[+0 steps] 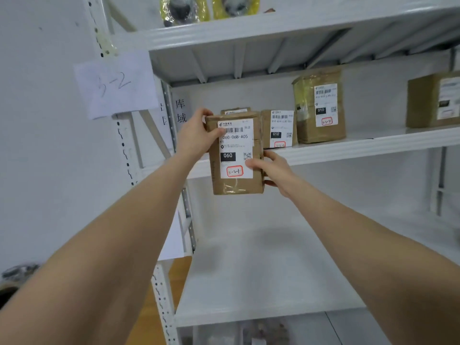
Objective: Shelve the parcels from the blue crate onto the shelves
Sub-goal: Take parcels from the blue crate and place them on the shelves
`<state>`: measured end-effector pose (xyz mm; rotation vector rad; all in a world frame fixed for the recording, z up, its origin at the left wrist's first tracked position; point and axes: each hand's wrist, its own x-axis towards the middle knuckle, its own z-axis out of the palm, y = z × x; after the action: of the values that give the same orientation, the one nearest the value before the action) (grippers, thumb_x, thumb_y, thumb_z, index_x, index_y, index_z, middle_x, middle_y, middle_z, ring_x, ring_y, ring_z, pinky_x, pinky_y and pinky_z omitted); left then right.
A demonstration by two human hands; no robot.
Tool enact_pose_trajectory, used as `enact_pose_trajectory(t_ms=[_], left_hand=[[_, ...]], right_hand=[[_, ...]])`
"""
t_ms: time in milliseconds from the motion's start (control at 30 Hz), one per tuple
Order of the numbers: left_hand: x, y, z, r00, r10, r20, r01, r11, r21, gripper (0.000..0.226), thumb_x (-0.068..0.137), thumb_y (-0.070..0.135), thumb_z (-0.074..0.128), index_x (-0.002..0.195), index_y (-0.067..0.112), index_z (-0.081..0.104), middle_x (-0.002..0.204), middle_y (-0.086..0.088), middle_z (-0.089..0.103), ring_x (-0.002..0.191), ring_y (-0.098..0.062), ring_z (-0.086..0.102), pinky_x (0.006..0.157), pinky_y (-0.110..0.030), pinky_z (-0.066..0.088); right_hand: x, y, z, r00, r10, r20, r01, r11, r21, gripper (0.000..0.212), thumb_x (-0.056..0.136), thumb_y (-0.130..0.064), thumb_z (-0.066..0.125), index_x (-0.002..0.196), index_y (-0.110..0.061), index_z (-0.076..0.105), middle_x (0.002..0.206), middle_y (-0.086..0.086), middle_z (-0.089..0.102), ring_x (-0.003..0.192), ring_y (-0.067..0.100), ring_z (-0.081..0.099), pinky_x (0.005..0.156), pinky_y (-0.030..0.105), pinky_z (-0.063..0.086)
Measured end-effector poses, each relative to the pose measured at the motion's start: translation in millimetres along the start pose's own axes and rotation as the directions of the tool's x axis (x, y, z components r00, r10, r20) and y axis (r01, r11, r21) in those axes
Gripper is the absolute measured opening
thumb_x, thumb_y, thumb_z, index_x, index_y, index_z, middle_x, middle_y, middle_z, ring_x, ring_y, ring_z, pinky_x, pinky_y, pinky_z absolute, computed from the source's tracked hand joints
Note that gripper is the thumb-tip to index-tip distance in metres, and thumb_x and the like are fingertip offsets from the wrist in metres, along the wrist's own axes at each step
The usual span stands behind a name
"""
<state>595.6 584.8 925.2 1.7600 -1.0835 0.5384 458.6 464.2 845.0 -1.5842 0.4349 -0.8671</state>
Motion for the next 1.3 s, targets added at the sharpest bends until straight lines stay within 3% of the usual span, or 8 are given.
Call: enact_pose_trajectory(t_ms=[133,400,633,733,833,1000,1167,1300], left_hand=[[33.9,8.9,-29.2,0.994,0.067,-0.087,-0.065,0.998,0.027,0.048,0.077,0.039,0.072,0.118,0.025,0.05,0.102,0.004,0.062,0.094,-0.022,0.063,0.075,-0.044,0.058],[88.7,-26.6,-56.1,0.989,0.076,-0.127,-0.067,0.995,0.07,0.046,0.083,0.027,0.07,0.121,0.02,0.047,0.115,-0.003,0.062,0.101,-0.024,0.061,0.081,-0.046,0.056],[120.2,-68.8,-49.2,0.996,0.02,-0.085,-0.013,0.996,0.084,0.044,0.086,0.024,0.068,0.121,0.021,0.042,0.116,-0.005,0.063,0.103,-0.024,0.063,0.083,-0.045,0.057],[127.2,-81.2,-43.9,0.998,-0.004,-0.057,0.01,0.994,0.108,0.046,0.086,0.021,0.068,0.123,0.019,0.041,0.117,-0.007,0.062,0.103,-0.027,0.062,0.081,-0.045,0.057],[132.4,-91.0,-37.5,1.0,-0.009,-0.018,0.012,0.987,0.158,0.05,0.085,0.02,0.069,0.125,0.017,0.04,0.119,-0.009,0.059,0.106,-0.028,0.06,0.085,-0.045,0.056],[135.3,-94.6,-25.7,1.0,0.027,-0.004,-0.023,0.926,0.378,0.067,0.076,0.026,0.078,0.128,0.012,0.038,0.131,-0.012,0.04,0.108,-0.031,0.056,0.089,-0.043,0.052],[136.3,-91.5,-23.7,0.987,0.156,0.037,-0.15,0.809,0.568,0.071,0.076,0.032,0.077,0.134,0.018,0.038,0.132,-0.008,0.041,0.122,-0.025,0.041,0.09,-0.04,0.047],[134.0,-84.3,-24.9,0.973,0.217,0.078,-0.215,0.731,0.647,0.067,0.078,0.03,0.075,0.133,0.013,0.04,0.132,-0.008,0.041,0.125,-0.024,0.037,0.091,-0.038,0.044]], right_hand=[[23.3,-37.6,20.4,0.995,-0.098,-0.015,0.099,0.995,0.007,0.051,0.082,-0.018,0.073,0.128,-0.02,0.052,0.094,-0.009,0.066,0.072,0.001,0.061,0.046,0.013,0.044],[89.6,-56.1,84.5,0.98,-0.198,0.001,0.198,0.979,-0.045,0.044,0.085,-0.017,0.069,0.126,-0.025,0.054,0.118,0.002,0.068,0.099,0.019,0.067,0.088,0.038,0.056],[124.9,-48.7,117.5,0.968,-0.251,-0.008,0.246,0.954,-0.171,0.045,0.09,-0.019,0.064,0.132,-0.022,0.049,0.125,0.001,0.063,0.103,0.02,0.064,0.094,0.041,0.052],[132.9,-41.7,121.6,0.969,-0.247,0.006,0.243,0.946,-0.217,0.046,0.092,-0.017,0.062,0.134,-0.02,0.047,0.127,0.002,0.061,0.096,0.017,0.06,0.088,0.034,0.051],[137.8,-36.1,123.4,0.968,-0.25,0.017,0.245,0.929,-0.276,0.045,0.092,-0.017,0.061,0.135,-0.016,0.046,0.127,0.003,0.061,0.104,0.019,0.059,0.091,0.033,0.049],[143.2,-35.9,123.9,0.951,-0.308,-0.009,0.257,0.809,-0.529,0.044,0.089,-0.024,0.063,0.13,-0.013,0.052,0.123,0.003,0.062,0.113,0.023,0.057,0.092,0.034,0.046],[147.2,-35.2,121.1,0.943,-0.332,-0.027,0.228,0.703,-0.674,0.045,0.08,-0.028,0.071,0.121,-0.014,0.057,0.118,0.004,0.065,0.106,0.024,0.06,0.087,0.036,0.05],[144.2,-36.3,129.0,0.895,-0.443,-0.046,0.232,0.551,-0.802,0.077,0.081,-0.025,0.073,0.144,-0.018,0.03,0.14,0.009,0.042,0.124,0.029,0.048,0.095,0.042,0.046]])
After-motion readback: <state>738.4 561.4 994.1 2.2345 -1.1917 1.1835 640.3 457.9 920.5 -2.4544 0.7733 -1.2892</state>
